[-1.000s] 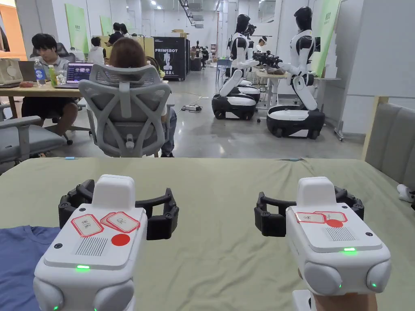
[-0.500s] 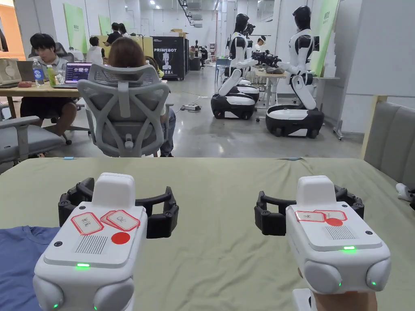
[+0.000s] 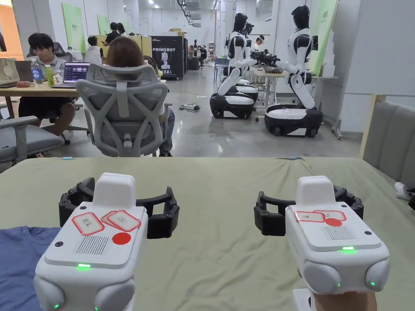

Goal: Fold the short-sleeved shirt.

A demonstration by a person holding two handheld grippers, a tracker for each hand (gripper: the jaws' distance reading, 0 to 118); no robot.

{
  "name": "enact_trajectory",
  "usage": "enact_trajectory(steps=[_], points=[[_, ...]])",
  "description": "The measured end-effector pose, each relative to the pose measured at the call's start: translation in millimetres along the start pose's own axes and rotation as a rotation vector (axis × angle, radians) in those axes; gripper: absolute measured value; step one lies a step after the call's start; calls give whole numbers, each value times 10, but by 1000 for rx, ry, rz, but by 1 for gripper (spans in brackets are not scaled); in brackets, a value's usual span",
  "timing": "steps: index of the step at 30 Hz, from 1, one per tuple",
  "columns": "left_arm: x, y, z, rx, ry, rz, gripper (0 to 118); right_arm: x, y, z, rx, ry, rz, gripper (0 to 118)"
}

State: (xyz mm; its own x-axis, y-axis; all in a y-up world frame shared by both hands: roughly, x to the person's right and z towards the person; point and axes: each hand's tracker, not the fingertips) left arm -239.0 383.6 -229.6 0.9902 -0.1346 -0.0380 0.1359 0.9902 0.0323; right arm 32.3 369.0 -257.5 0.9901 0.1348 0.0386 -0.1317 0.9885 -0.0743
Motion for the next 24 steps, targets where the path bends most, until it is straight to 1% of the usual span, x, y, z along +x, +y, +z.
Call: enact_trajectory(steps=[5, 8, 19, 20, 21, 22, 23, 24], points=[[-1, -13, 0, 0, -10, 2, 118, -12, -7, -12, -9, -4, 2, 118], [4, -21, 1, -1, -9, 4, 118, -13, -18, -21, -19, 28, -5, 118], [8, -53, -15, -9, -3, 4, 118, -10, -21, 15, -1, 7, 6, 118], [8, -52, -17, -9, -3, 5, 113, -3, -20, 23, -2, 9, 5, 115], [12, -50, -11, -10, -10, 9, 102, 14, -16, 35, -4, 22, -5, 103], [13, -43, -8, -9, -22, 17, 82, 32, -11, 46, -2, 38, -20, 83], [15, -40, -8, -7, -23, 21, 43, 41, -11, 55, 0, 39, -24, 45], [25, -39, -13, -6, -21, 21, 8, 38, -10, 55, 1, 32, -21, 13]])
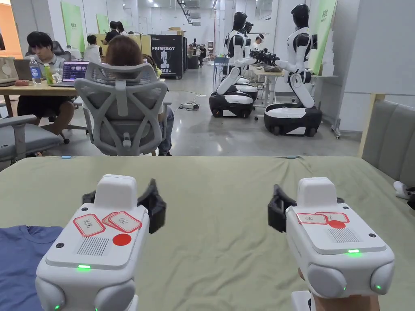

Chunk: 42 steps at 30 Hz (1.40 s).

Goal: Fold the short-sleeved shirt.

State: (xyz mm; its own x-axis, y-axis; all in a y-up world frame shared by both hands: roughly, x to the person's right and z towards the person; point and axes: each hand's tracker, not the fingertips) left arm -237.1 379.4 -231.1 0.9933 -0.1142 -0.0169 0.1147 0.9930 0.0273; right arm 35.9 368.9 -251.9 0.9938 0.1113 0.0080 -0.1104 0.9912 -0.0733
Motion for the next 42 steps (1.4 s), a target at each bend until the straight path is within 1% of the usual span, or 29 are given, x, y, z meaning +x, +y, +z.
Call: enact_trajectory(steps=[1, 2, 3, 5, 8, 10, 12, 14, 16, 19, 23, 25, 28, 29, 32, 35, 37, 39, 41, 42], points=[[17, 1, -11, -2, 0, -5, 0, -4, 3, 5, 3, -30, 20, 0], [33, -14, -6, 3, 5, -9, 0, -11, 3, 22, 19, -68, 38, 0], [40, -34, 9, 4, 3, -11, 0, -7, 10, 34, 35, -68, 32, 0], [45, -48, 16, -1, -12, -8, 0, 41, 49, 39, 21, -34, 11, 0], [33, -80, 45, -1, -2, -8, 0, 23, 38, 55, 25, -51, 22, 0], [-24, -80, 78, -3, 12, -1, 0, -20, 65, 41, 23, -38, 19, 0], [-140, -96, 146, -9, 48, -2, 0, -146, 76, 26, 19, -11, 20, 0], [-309, -98, 235, -13, 99, -19, 0, -337, 102, -12, 24, 32, 25, 0], [-544, -118, 368, -18, 173, -20, 0, -592, 108, -62, 30, 108, 18, 0], [-959, -125, 604, -39, 282, -39, 0, -1095, 158, -102, 40, 227, 21, 0], [-1538, -183, 1015, -75, 461, -45, 0, -1838, 193, -56, 49, 411, 22, 0], [-1760, -212, 1192, -98, 536, -50, 0, -2145, 201, 1, 46, 502, 8, 0], [-1984, -279, 1381, -130, 602, -54, 0, -2494, 186, 102, 52, 574, 30, 0], [-2028, -290, 1408, -137, 618, -52, 0, -2556, 178, 118, 50, 588, 36, 0], [-2079, -341, 1376, -152, 608, -51, 0, -2651, 133, 83, 45, 603, 38, 0], [-2049, -409, 1168, -186, 570, -54, 0, -2668, 97, -6, 27, 609, 34, 0], [-2038, -472, 951, -244, 513, -18, 0, -2685, 70, -77, 14, 604, 47, 0], [-2052, -567, 691, -306, 465, -9, 0, -2709, 39, -164, 4, 600, 54, 0], [-2068, -704, 353, -397, 406, -12, 0, -2745, 4, -279, -14, 598, 56, 0], [-2107, -781, 167, -438, 362, 8, 0, -2767, -18, -332, -22, 597, 60, 0]])
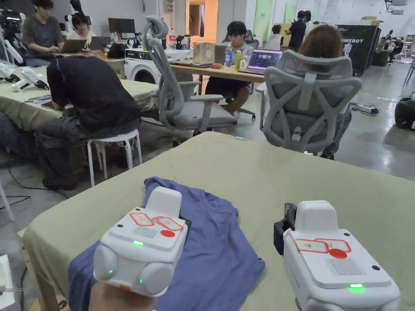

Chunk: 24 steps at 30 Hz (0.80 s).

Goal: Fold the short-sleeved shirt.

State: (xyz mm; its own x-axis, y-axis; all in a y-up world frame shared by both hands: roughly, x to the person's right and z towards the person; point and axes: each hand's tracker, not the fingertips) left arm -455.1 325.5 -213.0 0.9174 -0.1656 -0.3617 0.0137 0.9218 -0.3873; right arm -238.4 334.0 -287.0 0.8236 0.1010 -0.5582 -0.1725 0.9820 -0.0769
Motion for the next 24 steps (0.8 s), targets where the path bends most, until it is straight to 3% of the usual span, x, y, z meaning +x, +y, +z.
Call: enact_trajectory(steps=[4, 8, 10, 17, 18, 19, 20, 21, 24], points=[[169, 19, -1031, -195, -145, -4, 0, 53, -109, -251, -34, -8, 15, 0], [286, -74, -2176, -438, -315, 127, 0, 112, -256, -522, -67, -19, 11, 0], [405, -129, -2616, -532, -332, 121, 0, 143, -329, -659, -85, -29, 10, 0], [676, -132, -3195, -615, -341, 62, 2, 345, -566, -978, -153, -67, 2, 0], [682, -125, -3218, -605, -342, 84, 20, 370, -585, -981, -155, -71, 2, 0], [675, -134, -3227, -596, -343, 112, 53, 393, -599, -980, -158, -72, 2, 0], [696, -153, -3266, -595, -345, 126, 98, 412, -616, -979, -161, -74, 5, 0], [727, -186, -3299, -597, -338, 133, 118, 418, -624, -967, -165, -77, 10, 0], [797, -305, -3377, -573, -326, 146, 103, 481, -664, -936, -173, -87, 20, 0]])
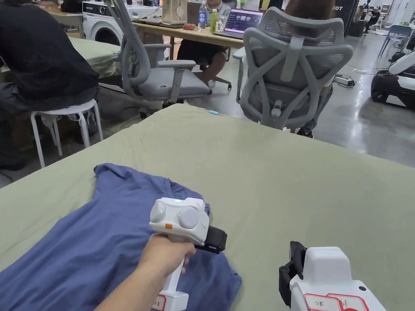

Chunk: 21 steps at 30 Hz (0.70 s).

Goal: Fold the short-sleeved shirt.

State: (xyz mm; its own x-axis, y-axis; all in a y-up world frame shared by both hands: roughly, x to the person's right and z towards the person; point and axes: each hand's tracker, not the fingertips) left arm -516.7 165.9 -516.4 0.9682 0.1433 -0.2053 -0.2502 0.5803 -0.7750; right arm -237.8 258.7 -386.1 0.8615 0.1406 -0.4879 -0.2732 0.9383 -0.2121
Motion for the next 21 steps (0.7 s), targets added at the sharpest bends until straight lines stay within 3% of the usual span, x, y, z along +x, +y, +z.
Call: enact_trajectory(steps=[3, 4, 5, 6, 10, 12, 17, 21], points=[[3, -121, -267, -111, 46, -35, 86, 96, -22, 35, -10, -18, 6, 0], [12, -151, -236, -55, 82, -79, 81, 138, -25, 57, -11, -26, 5, 0], [23, -129, -166, -56, 54, -60, 50, 184, -25, 85, -9, -36, 4, 0], [11, -113, -87, -43, 53, -25, 7, 233, -24, 117, -6, -46, 1, 0], [-120, -130, 58, 21, -18, 138, 2, 463, -2, 290, 3, -87, -28, 0], [71, -119, 240, 86, 17, 76, 2, 601, 3, 449, 14, -113, -42, 0], [908, 29, 697, 165, -70, -35, 2, 995, 18, 906, 29, -201, -76, 0], [1865, 41, 1032, 232, -283, -75, 2, 1382, -26, 1369, 44, -294, -93, 0]])
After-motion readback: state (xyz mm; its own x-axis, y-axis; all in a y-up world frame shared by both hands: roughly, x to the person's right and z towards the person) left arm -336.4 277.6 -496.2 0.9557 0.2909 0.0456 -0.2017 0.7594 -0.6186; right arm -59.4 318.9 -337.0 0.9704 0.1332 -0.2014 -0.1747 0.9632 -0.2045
